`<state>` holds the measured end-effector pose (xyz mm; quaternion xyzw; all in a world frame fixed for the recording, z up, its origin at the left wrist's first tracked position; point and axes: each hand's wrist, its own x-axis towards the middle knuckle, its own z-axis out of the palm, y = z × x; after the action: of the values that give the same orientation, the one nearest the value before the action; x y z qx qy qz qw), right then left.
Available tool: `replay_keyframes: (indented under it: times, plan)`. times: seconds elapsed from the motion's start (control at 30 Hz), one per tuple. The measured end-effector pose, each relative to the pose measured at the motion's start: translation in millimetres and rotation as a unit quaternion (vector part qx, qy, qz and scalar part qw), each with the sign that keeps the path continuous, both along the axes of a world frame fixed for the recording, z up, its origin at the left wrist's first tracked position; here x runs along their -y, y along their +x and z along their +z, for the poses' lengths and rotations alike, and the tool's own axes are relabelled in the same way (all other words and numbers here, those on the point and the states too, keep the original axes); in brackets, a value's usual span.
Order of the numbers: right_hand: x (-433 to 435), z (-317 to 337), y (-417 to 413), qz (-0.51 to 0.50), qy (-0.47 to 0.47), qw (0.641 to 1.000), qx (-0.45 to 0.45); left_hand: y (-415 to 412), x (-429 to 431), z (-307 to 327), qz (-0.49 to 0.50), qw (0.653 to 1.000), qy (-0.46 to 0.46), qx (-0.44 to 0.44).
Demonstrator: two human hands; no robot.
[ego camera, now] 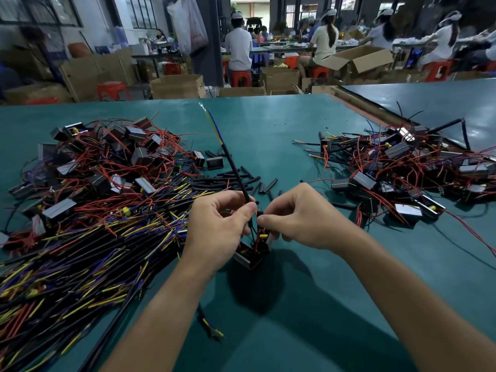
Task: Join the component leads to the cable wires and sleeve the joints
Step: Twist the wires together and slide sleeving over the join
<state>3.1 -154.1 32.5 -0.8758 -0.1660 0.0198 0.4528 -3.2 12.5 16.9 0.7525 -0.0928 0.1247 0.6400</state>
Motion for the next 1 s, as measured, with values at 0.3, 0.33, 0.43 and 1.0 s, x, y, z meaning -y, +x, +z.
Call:
replay_keyframes:
  times: [0.3, 0.33, 0.43, 1.0]
  plan:
    - [-1.8, -3.2, 2.5, -0.002, 0.024, 0.999, 0.021, -0.5, -1.4, 1.5, -0.001, 1.000, -0.004, -0.012]
    - [-2.0, -3.8, 3.1, -0.003, 0.027, 0.999, 0.026, -0.6, -2.3, 1.4, 0.000, 1.000, -0.003, -0.012]
    - [-2.9, -4.9, 4.4, -0.009, 0.039, 0.998, 0.042, 0.4, -4.5, 2.0, 0.005, 1.000, 0.000, -0.007]
    - [-4.3, -1.4, -2.7, -0.047, -0.051, 0.986, 0.153, 0.9, -3.3, -0.1, 0.017, 0.999, 0.034, -0.001]
